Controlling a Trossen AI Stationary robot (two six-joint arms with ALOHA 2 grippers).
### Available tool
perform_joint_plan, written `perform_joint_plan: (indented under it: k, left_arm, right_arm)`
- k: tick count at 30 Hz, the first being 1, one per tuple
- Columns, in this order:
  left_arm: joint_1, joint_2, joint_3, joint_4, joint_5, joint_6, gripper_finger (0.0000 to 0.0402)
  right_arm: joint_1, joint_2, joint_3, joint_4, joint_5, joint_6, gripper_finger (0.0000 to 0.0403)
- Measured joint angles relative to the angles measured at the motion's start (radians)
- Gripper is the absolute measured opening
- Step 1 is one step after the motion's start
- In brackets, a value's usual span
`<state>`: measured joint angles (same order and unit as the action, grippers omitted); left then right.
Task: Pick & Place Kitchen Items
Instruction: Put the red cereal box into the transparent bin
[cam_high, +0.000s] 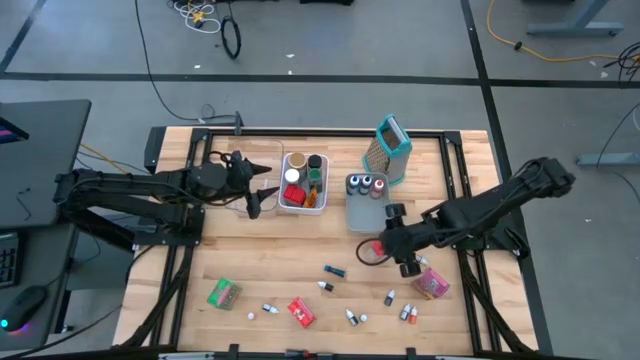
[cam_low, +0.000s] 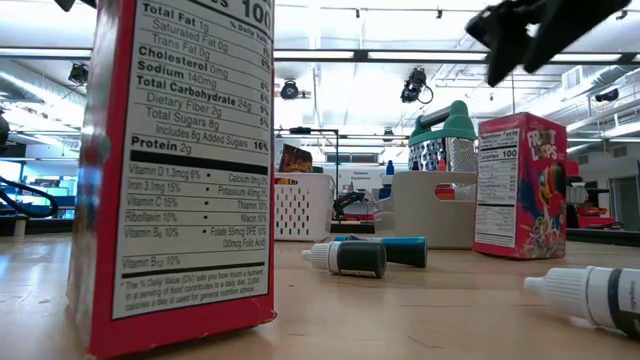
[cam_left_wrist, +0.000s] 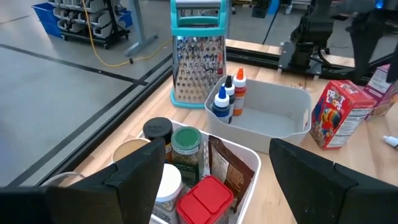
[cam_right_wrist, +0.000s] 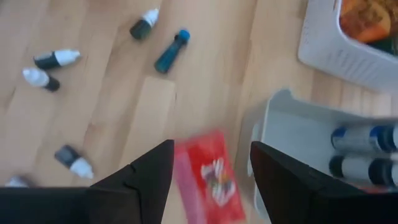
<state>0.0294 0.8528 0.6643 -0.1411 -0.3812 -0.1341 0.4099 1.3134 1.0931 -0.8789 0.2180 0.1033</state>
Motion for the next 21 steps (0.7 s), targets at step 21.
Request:
perform_joint_plan:
  k: [21]
  left_arm:
    - [0.000, 0.000, 0.000, -0.002, 0.000, 0.041, 0.0294]
  right_arm:
    - [-0.011, -0.023, -0.140, 0.047, 0.022, 0.120, 0.0227]
